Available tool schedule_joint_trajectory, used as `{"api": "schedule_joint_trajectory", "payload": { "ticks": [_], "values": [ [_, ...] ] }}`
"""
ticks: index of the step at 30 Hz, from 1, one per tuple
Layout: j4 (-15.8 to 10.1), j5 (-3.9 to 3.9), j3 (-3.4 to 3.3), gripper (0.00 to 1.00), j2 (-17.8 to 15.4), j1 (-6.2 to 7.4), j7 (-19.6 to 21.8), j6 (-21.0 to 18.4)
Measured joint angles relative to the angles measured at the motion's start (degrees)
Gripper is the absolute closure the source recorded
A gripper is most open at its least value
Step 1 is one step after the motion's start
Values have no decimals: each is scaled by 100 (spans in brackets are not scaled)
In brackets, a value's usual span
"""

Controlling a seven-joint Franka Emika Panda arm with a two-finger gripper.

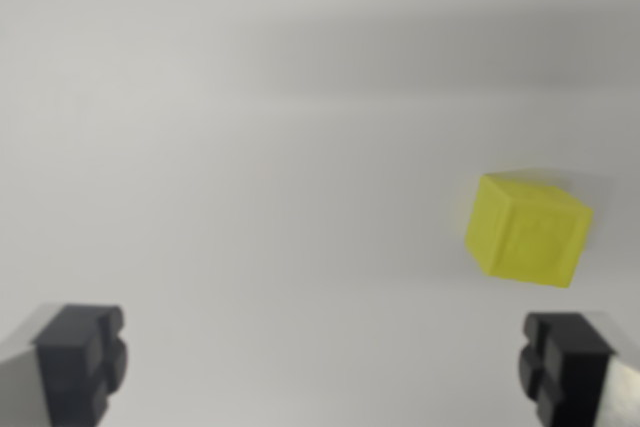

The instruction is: Pick yellow cube

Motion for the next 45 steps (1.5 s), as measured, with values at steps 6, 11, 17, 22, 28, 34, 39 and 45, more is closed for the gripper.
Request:
{"api": "schedule_joint_trajectory", "payload": {
  "ticks": [6,11,17,22,28,34,39,45],
  "values": [
    [-181,7,0,0,53,-121,-32,238],
    [-317,13,0,0,108,-223,-61,435],
    [-468,20,0,0,188,-347,-98,670],
    [-582,25,0,0,267,-453,-129,866],
    [-703,31,0,0,374,-580,-170,1099],
    [-809,37,0,0,496,-709,-214,1331],
    [-886,42,0,0,608,-818,-252,1521],
    [-962,48,0,0,755,-951,-300,1748]
  ]
}}
